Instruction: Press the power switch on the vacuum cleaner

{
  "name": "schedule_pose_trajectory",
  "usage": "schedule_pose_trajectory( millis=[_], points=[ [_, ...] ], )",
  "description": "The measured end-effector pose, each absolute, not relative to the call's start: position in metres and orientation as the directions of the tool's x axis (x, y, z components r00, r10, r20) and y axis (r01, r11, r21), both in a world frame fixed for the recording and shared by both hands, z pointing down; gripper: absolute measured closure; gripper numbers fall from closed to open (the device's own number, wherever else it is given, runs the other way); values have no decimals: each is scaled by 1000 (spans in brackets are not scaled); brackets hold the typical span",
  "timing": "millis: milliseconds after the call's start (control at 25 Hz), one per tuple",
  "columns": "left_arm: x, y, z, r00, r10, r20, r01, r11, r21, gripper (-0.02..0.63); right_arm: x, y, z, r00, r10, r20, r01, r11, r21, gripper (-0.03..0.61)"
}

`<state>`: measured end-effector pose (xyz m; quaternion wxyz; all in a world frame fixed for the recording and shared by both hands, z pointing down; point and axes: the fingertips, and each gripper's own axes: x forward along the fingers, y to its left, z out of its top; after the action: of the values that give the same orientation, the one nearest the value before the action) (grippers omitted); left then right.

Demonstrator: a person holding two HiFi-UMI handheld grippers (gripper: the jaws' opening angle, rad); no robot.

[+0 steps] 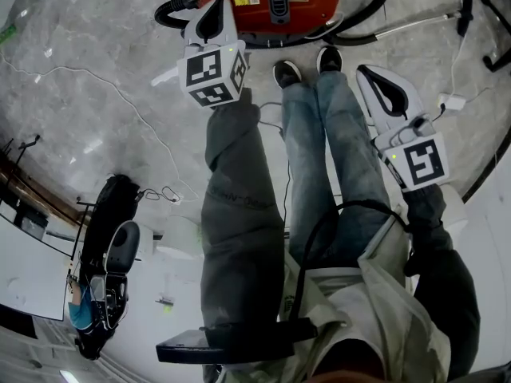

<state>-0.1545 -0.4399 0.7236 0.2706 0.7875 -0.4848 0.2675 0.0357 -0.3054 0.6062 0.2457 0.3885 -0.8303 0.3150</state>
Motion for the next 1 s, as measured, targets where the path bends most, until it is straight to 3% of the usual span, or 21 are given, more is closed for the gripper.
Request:
schedule_pose_trajectory(
  millis=[440, 1000],
  points=[
    [-158, -461, 724, 368, -636, 679, -923, -337, 184, 609, 37, -304, 606, -576, -486, 657, -803, 485, -345, 578],
    [-156, -463, 726, 370, -583, 723, -910, -384, 156, 607, 27, -297, 608, -586, -475, 656, -797, 483, -362, 578]
  ],
)
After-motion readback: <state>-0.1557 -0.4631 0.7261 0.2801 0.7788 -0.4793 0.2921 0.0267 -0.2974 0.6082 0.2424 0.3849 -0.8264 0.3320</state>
